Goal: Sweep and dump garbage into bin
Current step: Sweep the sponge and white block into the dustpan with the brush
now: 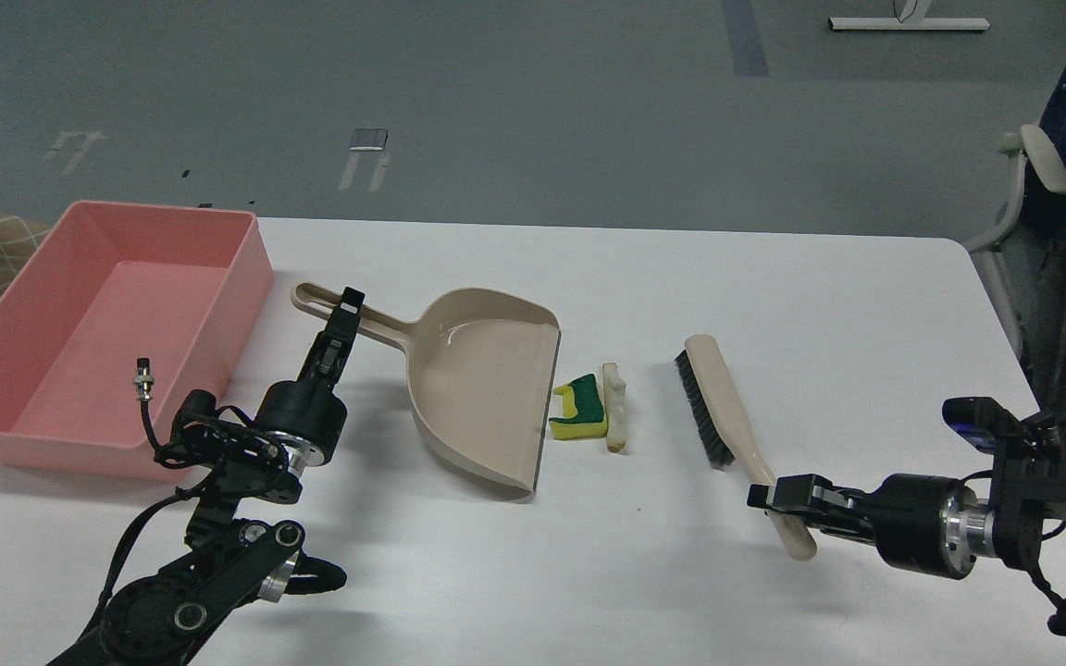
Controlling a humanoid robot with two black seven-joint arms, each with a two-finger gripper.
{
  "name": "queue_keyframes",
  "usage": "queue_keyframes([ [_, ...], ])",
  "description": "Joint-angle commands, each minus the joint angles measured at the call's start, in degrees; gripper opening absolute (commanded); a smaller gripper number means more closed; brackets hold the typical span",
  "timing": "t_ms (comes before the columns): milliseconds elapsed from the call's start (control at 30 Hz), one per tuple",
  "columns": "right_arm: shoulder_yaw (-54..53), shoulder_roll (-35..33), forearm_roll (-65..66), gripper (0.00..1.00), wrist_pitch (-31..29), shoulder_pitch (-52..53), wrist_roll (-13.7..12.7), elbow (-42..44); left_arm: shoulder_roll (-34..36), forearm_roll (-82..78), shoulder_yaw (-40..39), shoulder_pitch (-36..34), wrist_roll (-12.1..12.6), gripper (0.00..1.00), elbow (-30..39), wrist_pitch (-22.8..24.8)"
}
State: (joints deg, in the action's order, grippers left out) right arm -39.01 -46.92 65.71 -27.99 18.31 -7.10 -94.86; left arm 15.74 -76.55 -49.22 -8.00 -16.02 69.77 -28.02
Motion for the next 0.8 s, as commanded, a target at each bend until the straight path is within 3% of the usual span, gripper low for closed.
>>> queue_keyframes([
  [0, 3.14, 2.27, 0.12, 0.0, -0.01, 3.04, -0.64, 0.98, -0.01, 0.0, 0.0, 0.0, 0.02, 0.0, 0.1, 0.02],
  [334, 10.53, 9.92, -0.14, 0.0, -0.01, 11.4, -0.81, 7.05, -0.27, 0.0, 0.0, 1.5, 0.02, 0.0, 0.54, 0.02],
  [768, 11.67, 20.9, -0.14, 0.0, -0.01, 16.31, -3.36, 9.25, -0.27, 0.26, -0.09, 1.41, 0.11, 0.0, 0.72, 0.02],
])
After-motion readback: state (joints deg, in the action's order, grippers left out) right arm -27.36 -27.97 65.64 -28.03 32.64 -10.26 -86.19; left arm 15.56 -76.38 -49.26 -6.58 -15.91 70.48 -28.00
